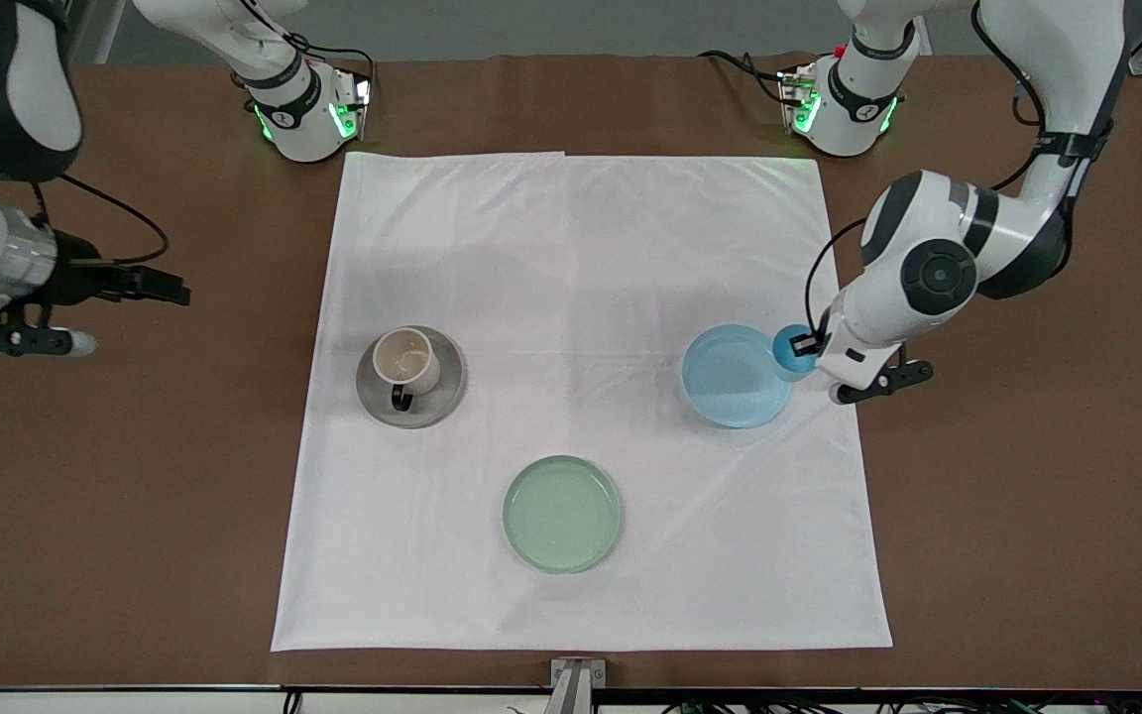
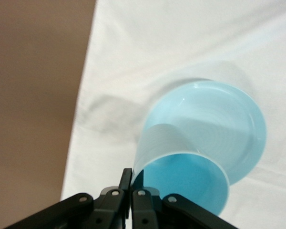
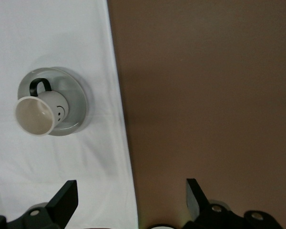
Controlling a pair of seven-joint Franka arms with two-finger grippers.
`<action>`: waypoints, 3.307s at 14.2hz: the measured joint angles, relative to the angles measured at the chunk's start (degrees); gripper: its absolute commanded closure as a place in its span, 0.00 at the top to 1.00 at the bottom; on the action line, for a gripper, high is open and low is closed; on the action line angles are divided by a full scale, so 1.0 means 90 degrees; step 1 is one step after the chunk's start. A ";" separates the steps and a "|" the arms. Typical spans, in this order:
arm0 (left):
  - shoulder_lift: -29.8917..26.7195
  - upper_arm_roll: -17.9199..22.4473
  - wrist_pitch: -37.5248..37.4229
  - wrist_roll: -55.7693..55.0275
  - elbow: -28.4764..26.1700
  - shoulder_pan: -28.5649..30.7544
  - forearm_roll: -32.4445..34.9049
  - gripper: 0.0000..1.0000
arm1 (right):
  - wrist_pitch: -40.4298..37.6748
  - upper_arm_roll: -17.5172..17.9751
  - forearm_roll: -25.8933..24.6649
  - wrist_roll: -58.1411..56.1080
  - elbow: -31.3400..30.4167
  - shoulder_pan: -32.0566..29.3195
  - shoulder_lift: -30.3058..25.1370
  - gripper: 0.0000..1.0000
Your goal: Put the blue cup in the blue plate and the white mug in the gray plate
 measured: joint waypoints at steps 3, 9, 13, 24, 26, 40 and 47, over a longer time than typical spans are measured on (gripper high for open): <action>0.0639 -0.0024 0.0432 -0.0621 0.0157 -0.0221 0.0000 0.21 | 0.0077 0.0003 -0.0182 -0.0396 -0.0031 -0.0302 -0.0163 1.00; 0.1033 -0.0024 0.0741 -0.0920 0.0610 -0.0361 0.0002 1.00 | 0.0275 0.0027 -0.0402 -0.0413 0.0322 -0.0325 -0.0233 1.00; 0.0560 0.0052 -0.0493 -0.0783 0.2111 -0.0127 0.0076 1.00 | 0.0275 0.0111 -0.0444 -0.0411 0.1072 -0.0322 -0.0240 1.00; -0.0722 0.0114 -0.3476 0.2746 0.4120 0.0987 0.0402 1.00 | 0.0257 0.0155 -0.0443 -0.0411 0.1676 -0.0307 -0.0213 1.00; -0.1117 0.0380 -0.3808 0.3285 0.4098 0.0944 0.0187 1.00 | 0.0224 0.0150 -0.0443 -0.0410 0.1789 -0.0311 -0.0213 1.00; -0.2230 0.2671 -0.4117 0.3701 0.2838 -0.1118 -0.0484 1.00 | 0.0051 0.0158 -0.0440 0.0003 0.1811 -0.0310 -0.0203 1.00; -0.2230 0.2590 -0.4043 0.3701 0.2762 -0.1129 -0.0484 1.00 | 0.0019 0.0185 -0.0440 0.0003 0.1811 -0.0272 -0.0202 1.00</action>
